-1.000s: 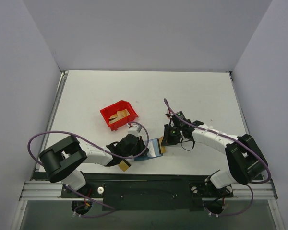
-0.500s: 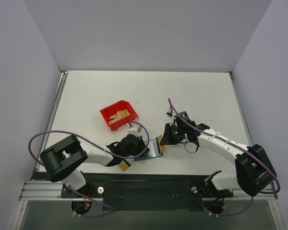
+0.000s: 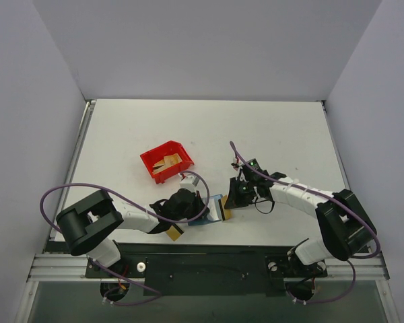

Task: Put the credit cards into the card holder
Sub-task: Insert the credit card into the card holder.

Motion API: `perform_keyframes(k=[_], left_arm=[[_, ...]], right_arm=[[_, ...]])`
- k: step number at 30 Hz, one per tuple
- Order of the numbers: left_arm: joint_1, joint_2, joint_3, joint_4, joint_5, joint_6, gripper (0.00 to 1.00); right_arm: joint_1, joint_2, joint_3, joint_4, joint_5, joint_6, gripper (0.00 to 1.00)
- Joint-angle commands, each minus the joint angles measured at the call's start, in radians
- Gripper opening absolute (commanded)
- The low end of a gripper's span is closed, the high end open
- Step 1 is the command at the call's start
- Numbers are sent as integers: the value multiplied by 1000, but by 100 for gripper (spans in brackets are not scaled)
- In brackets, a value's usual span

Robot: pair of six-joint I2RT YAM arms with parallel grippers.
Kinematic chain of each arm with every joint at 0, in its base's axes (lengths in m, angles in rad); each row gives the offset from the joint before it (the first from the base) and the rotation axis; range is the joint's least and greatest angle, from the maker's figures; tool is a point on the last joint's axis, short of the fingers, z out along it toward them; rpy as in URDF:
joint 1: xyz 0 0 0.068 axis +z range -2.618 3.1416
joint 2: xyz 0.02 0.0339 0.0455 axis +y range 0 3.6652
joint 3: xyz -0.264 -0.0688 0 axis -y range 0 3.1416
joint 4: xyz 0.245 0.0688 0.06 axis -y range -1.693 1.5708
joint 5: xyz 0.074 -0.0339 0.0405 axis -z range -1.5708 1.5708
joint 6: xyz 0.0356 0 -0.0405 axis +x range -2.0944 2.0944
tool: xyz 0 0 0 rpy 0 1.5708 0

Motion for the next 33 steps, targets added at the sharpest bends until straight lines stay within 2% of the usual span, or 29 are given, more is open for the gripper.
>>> perform_keyframes(k=[1,13,23,33], left_arm=[[-17,64,-40,-235,15,17,0],[-20,69,-36,-233,18,19,0],[-20,47,-17,-236,18,23,0],[-20,-85,44,-273,27,54,0]], right_arm=[[1,32,22,-28,17,-9,0],[1,72,-4,42,-45,26,0],[1,53,-41,189,-148,82,0],[1,3,-50,226,-175,92,0]])
